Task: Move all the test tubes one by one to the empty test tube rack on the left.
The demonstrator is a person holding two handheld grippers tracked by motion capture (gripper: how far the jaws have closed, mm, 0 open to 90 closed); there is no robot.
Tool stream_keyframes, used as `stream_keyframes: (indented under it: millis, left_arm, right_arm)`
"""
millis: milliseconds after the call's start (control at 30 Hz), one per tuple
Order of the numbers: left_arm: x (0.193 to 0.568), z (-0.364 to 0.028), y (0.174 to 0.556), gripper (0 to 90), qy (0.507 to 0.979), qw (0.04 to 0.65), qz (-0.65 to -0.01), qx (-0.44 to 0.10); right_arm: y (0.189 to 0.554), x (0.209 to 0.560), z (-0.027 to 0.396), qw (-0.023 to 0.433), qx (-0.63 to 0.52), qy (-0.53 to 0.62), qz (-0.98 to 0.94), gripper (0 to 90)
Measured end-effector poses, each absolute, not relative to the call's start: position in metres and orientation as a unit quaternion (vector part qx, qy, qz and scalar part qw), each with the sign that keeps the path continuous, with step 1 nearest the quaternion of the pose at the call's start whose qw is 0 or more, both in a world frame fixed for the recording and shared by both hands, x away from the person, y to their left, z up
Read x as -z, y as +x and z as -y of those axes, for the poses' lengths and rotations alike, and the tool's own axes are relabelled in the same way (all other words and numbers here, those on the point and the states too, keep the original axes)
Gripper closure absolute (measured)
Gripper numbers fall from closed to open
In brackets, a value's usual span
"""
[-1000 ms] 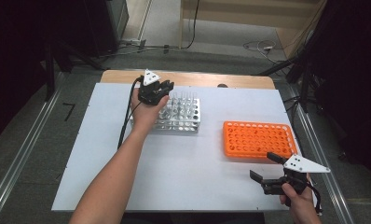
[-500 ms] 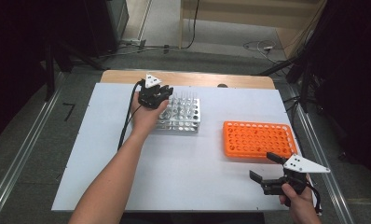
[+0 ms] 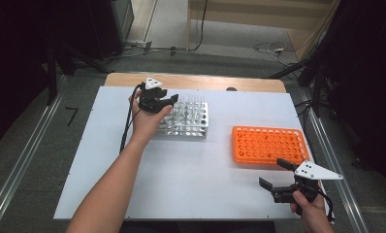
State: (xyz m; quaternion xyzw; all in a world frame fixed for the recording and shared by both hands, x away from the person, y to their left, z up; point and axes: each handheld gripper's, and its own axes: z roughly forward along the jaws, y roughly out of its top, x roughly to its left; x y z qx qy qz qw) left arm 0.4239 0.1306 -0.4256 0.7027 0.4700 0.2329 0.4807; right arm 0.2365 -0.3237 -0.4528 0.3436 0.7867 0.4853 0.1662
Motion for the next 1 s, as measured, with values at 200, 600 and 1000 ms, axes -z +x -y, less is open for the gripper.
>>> stream_keyframes:
  millis: [200,600,1000]
  left_arm:
    - [0.420,-0.136,0.410,21.0,0.706,0.500,-0.452,-0.217]
    - [0.416,-0.146,0.358,0.0,0.709,0.542,-0.407,-0.192]
    - [0.418,-0.153,0.304,0.0,0.715,0.549,-0.385,-0.199]
  right_arm:
    - [0.237,0.453,0.324,0.167,-0.486,0.345,-0.786,1.5]
    - [0.238,0.454,0.322,0.166,-0.482,0.345,-0.788,1.5]
    - [0.237,0.455,0.316,0.168,-0.477,0.343,-0.791,1.5]
